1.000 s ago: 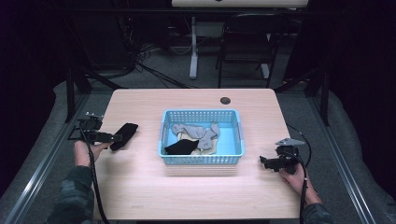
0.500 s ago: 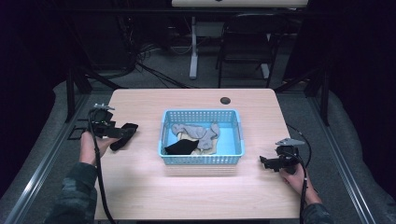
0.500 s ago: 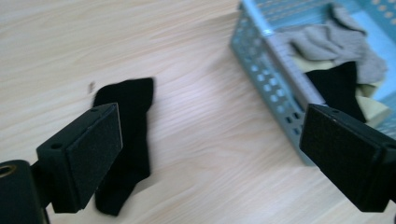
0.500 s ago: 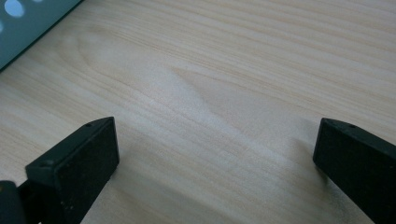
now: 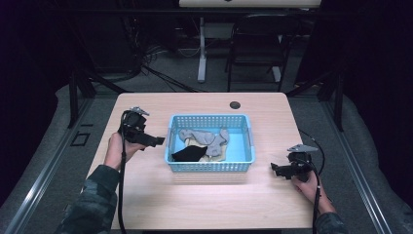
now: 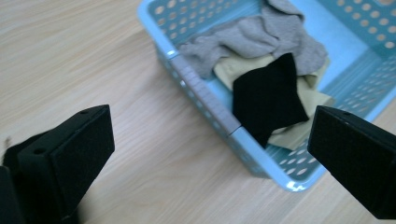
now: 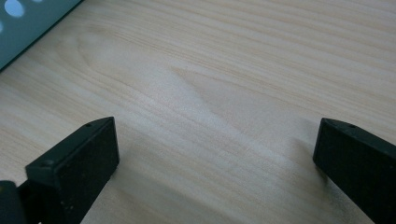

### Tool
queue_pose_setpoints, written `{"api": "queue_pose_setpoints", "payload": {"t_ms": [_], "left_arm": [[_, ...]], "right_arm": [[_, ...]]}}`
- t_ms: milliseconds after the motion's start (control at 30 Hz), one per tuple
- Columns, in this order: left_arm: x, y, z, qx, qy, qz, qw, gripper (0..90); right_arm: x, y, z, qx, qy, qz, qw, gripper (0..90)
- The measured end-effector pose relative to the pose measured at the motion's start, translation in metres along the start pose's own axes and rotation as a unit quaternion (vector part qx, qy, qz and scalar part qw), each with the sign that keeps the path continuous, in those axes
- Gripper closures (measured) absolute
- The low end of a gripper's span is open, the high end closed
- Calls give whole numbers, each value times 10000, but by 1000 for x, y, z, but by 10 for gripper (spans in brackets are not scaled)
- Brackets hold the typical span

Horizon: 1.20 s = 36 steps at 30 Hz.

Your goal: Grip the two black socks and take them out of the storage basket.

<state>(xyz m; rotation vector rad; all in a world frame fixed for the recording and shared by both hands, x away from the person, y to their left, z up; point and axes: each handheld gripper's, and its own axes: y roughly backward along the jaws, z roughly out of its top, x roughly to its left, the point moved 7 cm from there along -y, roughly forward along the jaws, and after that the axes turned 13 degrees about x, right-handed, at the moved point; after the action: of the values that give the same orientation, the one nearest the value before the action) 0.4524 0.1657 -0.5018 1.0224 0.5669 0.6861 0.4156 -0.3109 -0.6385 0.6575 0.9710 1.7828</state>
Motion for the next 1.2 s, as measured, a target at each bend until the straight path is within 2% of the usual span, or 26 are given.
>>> {"api": "queue_pose_setpoints", "payload": {"t_ms": [33,133,233,367,600,733,767,833,933,1000,1133,1200], "left_arm": [[-3,-2,4,23,-45,34,10000,12],[-14,-7,14,45,-194,-102,9997,37],[-26,-15,22,128,-360,-125,9992,58],[-40,-32,30,345,-586,-212,9975,82],[-56,-55,37,708,-794,-342,9937,144],[-58,-68,37,950,-803,-406,9914,175],[-58,-72,35,1053,-834,-399,9901,187],[-58,-78,34,1159,-799,-526,9886,201],[-54,-87,30,1384,-723,-567,9861,223],[-51,-92,28,1450,-674,-552,9856,240],[-50,-98,25,1653,-672,-625,9820,271],[-48,-100,25,1716,-664,-592,9811,281]], "right_arm": [[0,0,0,-2,-1,0,10000,0],[0,0,0,0,1,0,10000,0],[0,0,0,4,7,7,10000,0],[0,0,0,4,5,6,10000,0],[0,0,0,12,4,-14,10000,0],[0,0,0,4,5,0,10000,0],[0,0,0,-2,-1,-2,10000,0],[0,0,0,1,5,4,10000,0],[0,0,0,1,7,5,10000,0],[0,0,0,6,6,-20,10000,0],[0,0,0,11,12,-13,10000,0],[0,0,0,6,9,6,10000,0]]}}
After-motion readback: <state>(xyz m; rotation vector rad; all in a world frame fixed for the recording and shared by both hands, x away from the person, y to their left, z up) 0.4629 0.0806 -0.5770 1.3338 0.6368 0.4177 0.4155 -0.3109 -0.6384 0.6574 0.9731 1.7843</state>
